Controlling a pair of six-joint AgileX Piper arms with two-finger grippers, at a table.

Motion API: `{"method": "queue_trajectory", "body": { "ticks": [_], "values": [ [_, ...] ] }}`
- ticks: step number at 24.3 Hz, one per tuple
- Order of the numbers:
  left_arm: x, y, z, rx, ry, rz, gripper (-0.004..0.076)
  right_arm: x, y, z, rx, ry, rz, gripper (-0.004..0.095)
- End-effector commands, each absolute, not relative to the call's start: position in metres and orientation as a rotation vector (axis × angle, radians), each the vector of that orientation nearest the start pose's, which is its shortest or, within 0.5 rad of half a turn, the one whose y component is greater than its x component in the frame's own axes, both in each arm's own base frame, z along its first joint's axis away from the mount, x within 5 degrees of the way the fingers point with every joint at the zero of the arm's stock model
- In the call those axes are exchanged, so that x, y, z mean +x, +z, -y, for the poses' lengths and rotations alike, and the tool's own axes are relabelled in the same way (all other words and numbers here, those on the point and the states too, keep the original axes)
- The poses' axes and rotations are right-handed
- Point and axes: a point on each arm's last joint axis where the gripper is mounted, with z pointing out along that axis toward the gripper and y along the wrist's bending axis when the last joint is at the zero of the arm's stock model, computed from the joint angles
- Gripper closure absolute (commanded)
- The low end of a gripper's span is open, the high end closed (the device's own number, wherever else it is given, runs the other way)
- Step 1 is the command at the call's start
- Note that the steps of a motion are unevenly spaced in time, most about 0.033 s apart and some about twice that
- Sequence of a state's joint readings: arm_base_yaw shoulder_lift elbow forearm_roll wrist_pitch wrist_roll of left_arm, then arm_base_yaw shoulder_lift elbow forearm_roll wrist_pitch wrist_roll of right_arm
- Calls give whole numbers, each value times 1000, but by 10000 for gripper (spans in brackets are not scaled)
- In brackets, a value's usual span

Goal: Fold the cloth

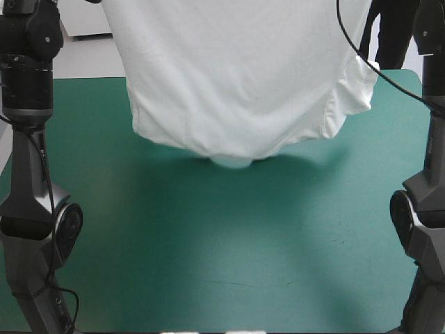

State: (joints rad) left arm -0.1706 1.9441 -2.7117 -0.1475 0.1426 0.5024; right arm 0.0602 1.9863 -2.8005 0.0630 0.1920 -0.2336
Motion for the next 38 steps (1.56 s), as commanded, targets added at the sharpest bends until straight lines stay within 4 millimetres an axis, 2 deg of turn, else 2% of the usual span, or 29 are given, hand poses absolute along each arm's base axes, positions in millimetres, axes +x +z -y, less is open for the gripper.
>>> {"method": "queue_trajectory", "body": {
  "ticks": [1,3,5,6,7,8,9,11,13,14,17,18,23,28,34,38],
  "values": [
    [304,670,48,145,181,-573,732,312,667,-8,-58,-150,-574,927],
    [312,666,42,138,187,-591,732,318,664,-7,-62,-157,-599,927],
    [338,649,38,160,145,-726,732,344,646,-8,-87,-165,-742,927],
    [360,631,37,184,73,-865,732,365,630,-9,-103,-161,-853,927],
    [372,620,37,203,35,-945,732,376,620,-9,-112,-159,-913,927],
    [393,598,43,254,-18,-1088,732,398,600,-10,-129,-153,-1028,927],
    [404,584,43,285,-25,-1173,732,409,589,-11,-137,-146,-1093,927],
    [430,536,54,392,-136,-1501,733,442,543,-12,-196,-151,-1384,927],
    [437,513,58,409,-216,-1670,733,460,509,-17,-275,-120,-1554,927],
    [436,508,59,424,-242,-1725,733,462,498,-20,-324,-98,-1614,927],
    [426,482,61,503,-282,-2015,733,460,465,-31,-449,44,-1885,927],
    [427,480,60,433,-316,-2043,733,459,460,-32,-458,63,-1921,927],
    [416,485,64,396,-419,-2073,733,441,451,-35,-482,147,-2083,927],
    [403,474,63,383,-435,-2187,733,424,444,-34,-478,186,-2187,927],
    [369,429,60,395,-465,-2425,733,399,428,-35,-444,249,-2314,927],
    [336,397,59,382,-516,-2523,733,376,414,-35,-437,276,-2392,922]
  ]
}}
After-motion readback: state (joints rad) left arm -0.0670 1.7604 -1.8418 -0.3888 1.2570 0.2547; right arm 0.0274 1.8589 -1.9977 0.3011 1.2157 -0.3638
